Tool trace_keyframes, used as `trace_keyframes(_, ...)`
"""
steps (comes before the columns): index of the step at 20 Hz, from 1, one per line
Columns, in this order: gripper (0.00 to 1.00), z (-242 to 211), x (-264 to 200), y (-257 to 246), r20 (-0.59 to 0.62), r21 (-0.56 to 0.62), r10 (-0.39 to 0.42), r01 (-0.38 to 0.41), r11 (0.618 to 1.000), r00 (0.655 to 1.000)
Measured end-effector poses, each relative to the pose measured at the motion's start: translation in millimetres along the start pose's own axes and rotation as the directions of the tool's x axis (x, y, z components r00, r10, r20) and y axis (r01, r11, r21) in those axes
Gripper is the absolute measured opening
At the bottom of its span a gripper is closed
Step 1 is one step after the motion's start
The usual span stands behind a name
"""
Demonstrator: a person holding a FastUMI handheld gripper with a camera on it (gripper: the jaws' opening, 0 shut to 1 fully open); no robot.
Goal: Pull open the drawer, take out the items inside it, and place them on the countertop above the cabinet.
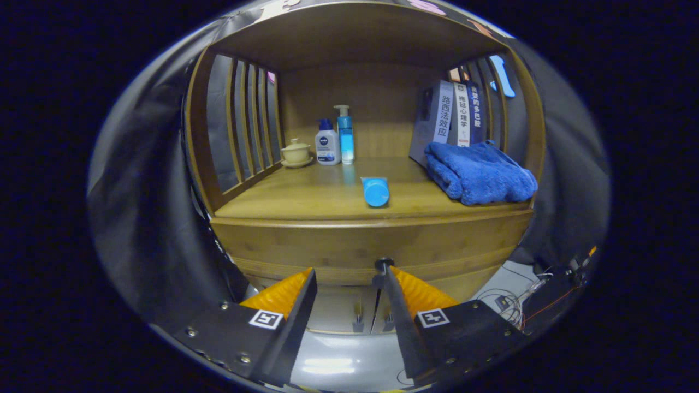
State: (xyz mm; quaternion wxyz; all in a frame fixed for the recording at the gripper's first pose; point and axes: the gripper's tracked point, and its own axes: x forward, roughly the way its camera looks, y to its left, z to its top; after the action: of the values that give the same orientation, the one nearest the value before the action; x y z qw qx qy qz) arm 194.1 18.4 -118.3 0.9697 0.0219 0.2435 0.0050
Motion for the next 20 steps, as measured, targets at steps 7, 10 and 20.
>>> trace_keyframes(7,0.74,-24,-82,-50,-0.036,-0.109,-0.102,0.097,0.989,0.994)
trace_keyframes(10,0.74,-31,-100,-81,-0.035,-0.159,-0.141,0.134,0.978,0.989)
trace_keyframes(20,0.74,-53,-110,-194,-0.100,-0.259,-0.206,0.174,0.950,0.973)
